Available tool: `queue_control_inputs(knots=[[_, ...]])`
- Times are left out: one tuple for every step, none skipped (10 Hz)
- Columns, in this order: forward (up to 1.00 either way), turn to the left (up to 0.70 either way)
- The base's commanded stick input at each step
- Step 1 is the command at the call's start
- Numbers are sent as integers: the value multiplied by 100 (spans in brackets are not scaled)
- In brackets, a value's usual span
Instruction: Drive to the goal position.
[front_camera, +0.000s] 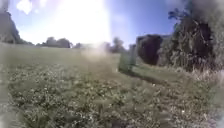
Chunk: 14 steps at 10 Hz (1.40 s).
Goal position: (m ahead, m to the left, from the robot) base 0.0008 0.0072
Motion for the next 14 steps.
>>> queue_control_inputs(knots=[[50, 0], [50, 0], [50, 0], [50, 0], [50, 0], [50, 0], [50, 0], [50, 0], [50, 0], [50, 0], [50, 0], [50, 0], [50, 0], [50, 0]])
